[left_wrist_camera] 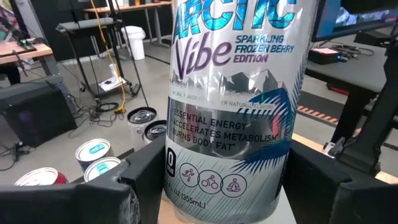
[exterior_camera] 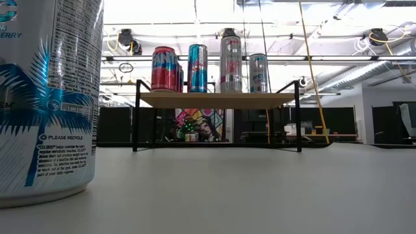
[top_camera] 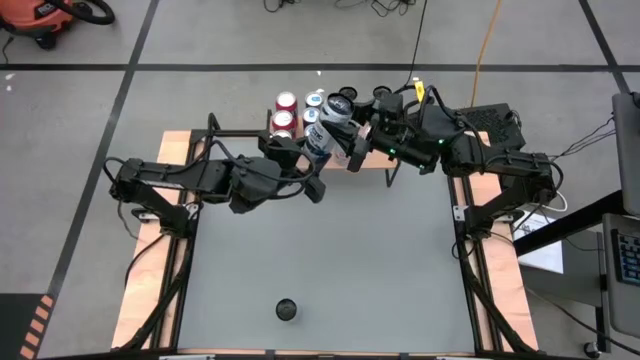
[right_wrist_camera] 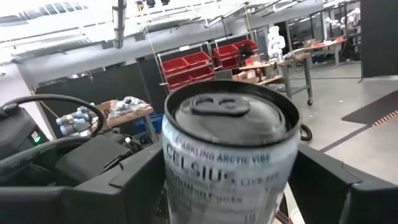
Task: Place canned beverage on shelf
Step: Put the top white-blue soda can on the shelf aligned with the other white-blue soda can
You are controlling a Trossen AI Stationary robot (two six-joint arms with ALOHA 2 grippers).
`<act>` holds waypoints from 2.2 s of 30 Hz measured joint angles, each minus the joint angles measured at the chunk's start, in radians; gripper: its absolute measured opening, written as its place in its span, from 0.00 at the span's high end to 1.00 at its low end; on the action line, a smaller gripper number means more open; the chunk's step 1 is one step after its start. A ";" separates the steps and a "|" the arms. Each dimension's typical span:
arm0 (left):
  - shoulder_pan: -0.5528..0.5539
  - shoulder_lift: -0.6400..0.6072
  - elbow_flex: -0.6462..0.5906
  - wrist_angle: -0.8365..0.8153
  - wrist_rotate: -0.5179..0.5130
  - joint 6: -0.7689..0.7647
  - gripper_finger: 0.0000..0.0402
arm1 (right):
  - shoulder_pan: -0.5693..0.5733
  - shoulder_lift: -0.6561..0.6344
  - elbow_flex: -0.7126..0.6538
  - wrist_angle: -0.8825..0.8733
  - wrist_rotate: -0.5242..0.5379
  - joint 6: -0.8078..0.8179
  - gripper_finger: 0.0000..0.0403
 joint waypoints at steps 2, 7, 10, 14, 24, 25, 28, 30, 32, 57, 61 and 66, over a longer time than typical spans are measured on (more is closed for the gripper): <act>0.000 0.000 0.000 0.001 -0.011 0.000 0.37 | 0.000 0.000 0.000 0.003 -0.001 -0.007 0.30; 0.000 0.000 0.000 0.000 -0.017 0.001 0.37 | 0.000 0.000 0.000 0.020 0.000 -0.003 0.32; 0.000 0.000 0.000 0.000 -0.019 0.001 0.37 | -0.001 0.000 0.000 0.056 0.000 -0.005 0.33; 0.000 0.004 0.000 0.000 -0.019 0.001 0.37 | -0.002 0.000 0.000 0.058 0.000 -0.008 0.34; 0.000 0.005 0.000 -0.002 -0.021 0.002 0.37 | -0.003 0.000 0.000 0.053 0.001 -0.002 0.44; 0.000 0.005 0.000 -0.003 -0.021 0.002 0.37 | -0.003 0.000 0.000 0.053 0.003 -0.003 0.46; 0.000 0.005 0.000 -0.003 -0.021 -0.001 0.34 | -0.003 0.000 0.000 0.053 0.003 -0.003 0.48; -0.005 0.005 0.000 -0.004 -0.020 -0.037 0.31 | -0.003 -0.001 0.000 0.052 -0.001 -0.002 0.48; -0.011 0.005 0.000 -0.001 -0.013 -0.061 0.26 | -0.008 -0.009 0.000 0.039 -0.020 -0.005 0.48; -0.060 -0.061 0.001 -0.119 0.333 -0.325 0.10 | -0.460 -0.179 0.000 -0.355 -0.922 -0.112 0.48; -0.060 -0.061 0.001 -0.150 0.379 -0.370 0.10 | -0.553 -0.179 0.000 -0.383 -1.076 -0.144 0.48; -0.060 -0.061 0.001 -0.206 0.388 -0.440 0.10 | -0.666 -0.180 -0.020 -0.396 -1.259 -0.186 0.48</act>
